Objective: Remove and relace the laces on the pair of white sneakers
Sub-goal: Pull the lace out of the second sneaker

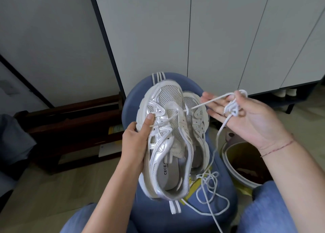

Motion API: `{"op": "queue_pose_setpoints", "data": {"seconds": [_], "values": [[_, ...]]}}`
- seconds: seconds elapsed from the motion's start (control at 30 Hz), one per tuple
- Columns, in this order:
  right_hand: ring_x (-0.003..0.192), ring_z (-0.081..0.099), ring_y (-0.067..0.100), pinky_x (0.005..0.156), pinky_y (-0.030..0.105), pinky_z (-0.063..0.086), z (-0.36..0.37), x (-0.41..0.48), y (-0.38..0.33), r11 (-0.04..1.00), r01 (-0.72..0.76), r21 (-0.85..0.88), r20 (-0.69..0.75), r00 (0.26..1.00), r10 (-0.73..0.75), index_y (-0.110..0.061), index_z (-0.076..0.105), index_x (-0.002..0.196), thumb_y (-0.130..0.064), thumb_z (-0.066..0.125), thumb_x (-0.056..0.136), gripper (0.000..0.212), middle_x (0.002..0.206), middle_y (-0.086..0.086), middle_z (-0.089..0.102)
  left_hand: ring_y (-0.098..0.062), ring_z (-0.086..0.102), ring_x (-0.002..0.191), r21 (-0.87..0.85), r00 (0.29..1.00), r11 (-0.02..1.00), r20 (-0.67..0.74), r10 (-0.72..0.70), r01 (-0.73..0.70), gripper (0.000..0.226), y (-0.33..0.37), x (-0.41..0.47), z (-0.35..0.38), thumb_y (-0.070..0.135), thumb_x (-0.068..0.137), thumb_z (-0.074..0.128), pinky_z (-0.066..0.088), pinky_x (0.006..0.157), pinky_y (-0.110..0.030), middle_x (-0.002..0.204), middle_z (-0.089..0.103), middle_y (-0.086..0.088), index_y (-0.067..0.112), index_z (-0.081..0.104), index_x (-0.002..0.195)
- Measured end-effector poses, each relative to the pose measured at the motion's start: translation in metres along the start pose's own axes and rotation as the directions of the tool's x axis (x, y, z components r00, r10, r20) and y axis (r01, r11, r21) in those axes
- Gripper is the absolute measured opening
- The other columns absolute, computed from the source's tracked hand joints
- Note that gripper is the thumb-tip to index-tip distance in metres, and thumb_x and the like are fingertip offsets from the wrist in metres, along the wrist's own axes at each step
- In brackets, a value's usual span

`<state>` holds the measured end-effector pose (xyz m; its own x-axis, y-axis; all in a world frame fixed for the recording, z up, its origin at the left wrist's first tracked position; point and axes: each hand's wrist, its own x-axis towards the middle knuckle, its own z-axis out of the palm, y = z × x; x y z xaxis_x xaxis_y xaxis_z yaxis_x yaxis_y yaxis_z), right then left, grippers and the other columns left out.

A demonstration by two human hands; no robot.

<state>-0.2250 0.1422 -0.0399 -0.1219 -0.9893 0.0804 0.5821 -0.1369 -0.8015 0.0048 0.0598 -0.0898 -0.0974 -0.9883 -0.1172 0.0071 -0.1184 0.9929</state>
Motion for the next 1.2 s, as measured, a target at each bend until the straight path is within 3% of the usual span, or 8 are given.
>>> {"op": "queue_pose_setpoints", "data": {"seconds": [0.1, 0.23, 0.43, 0.57, 0.7, 0.83, 1.07, 1.2], "values": [[0.074, 0.064, 0.017, 0.088, 0.043, 0.054, -0.001, 0.003, 0.001, 0.990, 0.075, 0.121, -0.116, 0.991, -0.061, -0.012, 0.046, 0.072, -0.021, 0.034, 0.101, 0.032, 0.072, 0.006, 0.059, -0.017, 0.071, 0.072, -0.014, 1.000, 1.000, -0.013, -0.008, 0.008, 0.048, -0.001, 0.001, -0.001, 0.053, 0.077, 0.073, 0.058, 0.072, -0.034, 0.082, 0.075, -0.005, 0.008, 0.064, 0.091], [0.049, 0.030, 0.010, 0.057, 0.029, 0.044, 0.005, 0.009, 0.019, 0.946, 0.053, -0.318, -0.335, 0.928, -0.165, -0.013, 0.040, 0.074, -0.018, 0.039, 0.102, 0.028, 0.057, -0.003, 0.031, -0.024, 0.073, 0.080, 0.002, 1.000, 1.000, -0.017, 0.007, -0.007, 0.047, -0.001, 0.000, -0.001, 0.052, 0.077, 0.074, 0.058, 0.078, -0.038, 0.087, 0.076, -0.007, 0.008, 0.065, 0.091], [0.048, 0.045, -0.001, 0.056, 0.011, 0.035, 0.024, 0.007, 0.042, 0.384, 0.055, -0.922, -0.008, 0.987, -0.160, -0.025, 0.052, 0.067, -0.041, 0.051, 0.093, 0.031, 0.050, -0.016, 0.050, -0.019, 0.072, 0.075, 0.007, 1.000, 1.000, 0.013, 0.022, -0.022, 0.053, -0.001, -0.004, 0.003, 0.055, 0.070, 0.073, 0.058, 0.077, -0.040, 0.086, 0.075, -0.009, 0.008, 0.064, 0.092], [0.059, 0.039, 0.019, 0.061, 0.029, 0.034, 0.019, 0.011, 0.048, 0.559, 0.047, -0.828, -0.071, 0.980, -0.187, -0.009, 0.056, 0.074, -0.038, 0.052, 0.095, 0.035, 0.061, 0.004, 0.043, -0.022, 0.073, 0.079, -0.008, 0.999, 1.000, 0.030, 0.020, -0.020, 0.049, -0.001, -0.003, 0.002, 0.052, 0.075, 0.073, 0.060, 0.077, -0.040, 0.088, 0.076, -0.009, 0.009, 0.064, 0.095], [0.074, 0.057, 0.014, 0.070, 0.025, 0.046, 0.013, 0.018, 0.041, 0.966, 0.095, -0.241, -0.298, 0.940, -0.167, -0.010, 0.054, 0.079, -0.020, 0.043, 0.100, 0.026, 0.072, 0.001, 0.060, -0.023, 0.074, 0.081, -0.061, 0.999, 0.998, 0.046, 0.002, 0.001, 0.065, -0.001, -0.002, 0.001, 0.061, 0.062, 0.073, 0.060, 0.077, -0.038, 0.090, 0.076, -0.008, 0.008, 0.065, 0.099], [0.078, 0.070, 0.021, 0.086, 0.038, 0.056, 0.008, 0.017, 0.027, 0.981, 0.111, 0.156, -0.250, 0.966, -0.070, -0.006, 0.051, 0.080, -0.021, 0.034, 0.102, 0.032, 0.076, 0.010, 0.066, -0.023, 0.075, 0.083, -0.133, 0.997, 0.989, 0.043, -0.062, 0.067, 0.071, -0.002, 0.003, -0.004, 0.062, 0.061, 0.070, 0.060, 0.080, -0.040, 0.093, 0.077, -0.008, 0.009, 0.065, 0.109], [0.048, 0.035, 0.005, 0.050, 0.022, 0.030, 0.025, 0.009, 0.060, 0.832, -0.226, -0.506, -0.212, 0.968, 0.134, -0.012, 0.059, 0.098, -0.038, 0.057, 0.087, 0.028, 0.052, -0.011, 0.044, -0.016, 0.074, 0.092, -0.225, 0.989, 0.966, 0.105, -0.108, 0.130, 0.066, -0.007, 0.009, -0.003, 0.061, 0.069, 0.064, 0.056, 0.075, -0.032, 0.103, 0.077, 0.000, 0.019, 0.060, 0.120], [0.039, 0.024, 0.006, 0.040, 0.021, 0.024, 0.039, 0.008, 0.077, 0.833, -0.319, -0.451, -0.134, 0.948, 0.290, -0.018, 0.049, 0.073, -0.028, 0.051, 0.096, 0.025, 0.048, -0.008, 0.030, -0.019, 0.073, 0.098, -0.296, 0.988, 0.943, 0.083, -0.131, 0.150, 0.070, -0.016, 0.023, -0.008, 0.060, 0.073, 0.064, 0.056, 0.079, -0.034, 0.112, 0.074, -0.005, 0.016, 0.059, 0.127]]}}
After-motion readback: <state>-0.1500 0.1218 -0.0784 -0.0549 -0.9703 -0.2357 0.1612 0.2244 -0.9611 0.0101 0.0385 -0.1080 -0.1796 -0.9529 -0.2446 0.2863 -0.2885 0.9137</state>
